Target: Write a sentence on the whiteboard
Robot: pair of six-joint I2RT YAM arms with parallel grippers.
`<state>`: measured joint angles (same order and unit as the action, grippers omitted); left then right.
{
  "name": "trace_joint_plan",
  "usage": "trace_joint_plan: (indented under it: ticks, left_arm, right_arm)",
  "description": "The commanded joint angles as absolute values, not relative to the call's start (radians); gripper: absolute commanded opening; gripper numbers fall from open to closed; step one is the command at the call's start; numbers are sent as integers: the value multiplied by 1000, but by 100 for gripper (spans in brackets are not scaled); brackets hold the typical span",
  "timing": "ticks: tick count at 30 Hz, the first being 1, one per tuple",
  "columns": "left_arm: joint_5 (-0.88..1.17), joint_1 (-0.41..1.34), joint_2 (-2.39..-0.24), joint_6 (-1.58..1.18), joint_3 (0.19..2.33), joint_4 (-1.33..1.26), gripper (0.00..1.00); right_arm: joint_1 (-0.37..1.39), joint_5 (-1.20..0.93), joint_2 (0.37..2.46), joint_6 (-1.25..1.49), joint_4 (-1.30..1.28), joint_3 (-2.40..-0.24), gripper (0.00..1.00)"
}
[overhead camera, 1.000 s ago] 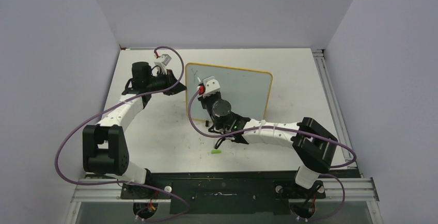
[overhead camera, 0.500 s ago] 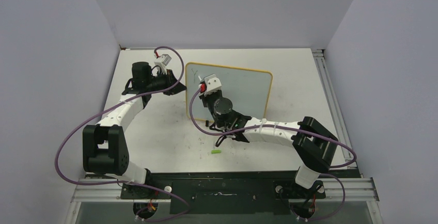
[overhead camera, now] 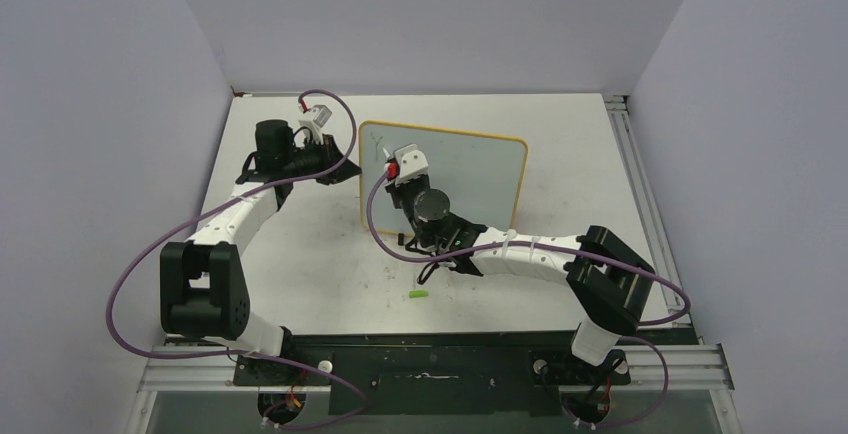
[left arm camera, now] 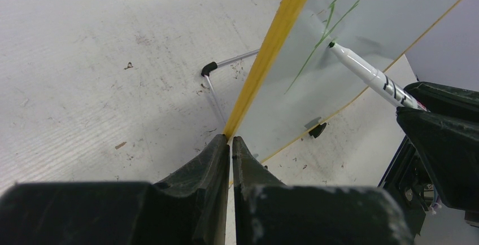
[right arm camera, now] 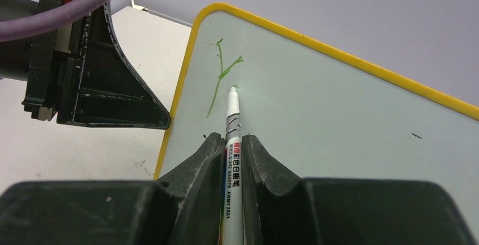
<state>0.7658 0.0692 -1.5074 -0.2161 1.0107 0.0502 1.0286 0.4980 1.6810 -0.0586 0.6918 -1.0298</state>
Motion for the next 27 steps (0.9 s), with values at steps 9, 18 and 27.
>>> trace_joint_plan:
  ticks: [9, 18, 27]
  left_arm:
    - [813, 87, -1505, -212, 1052, 52, 5]
    - [813, 87, -1505, -213, 1052, 54, 5]
    - [813, 87, -1505, -213, 1051, 52, 5]
  right_arm:
    - [1025, 517, 1639, -44, 676, -998, 5]
    - [1023, 549, 1623, -50, 692, -987, 5]
    - [1020, 565, 1619, -73, 711, -1008, 5]
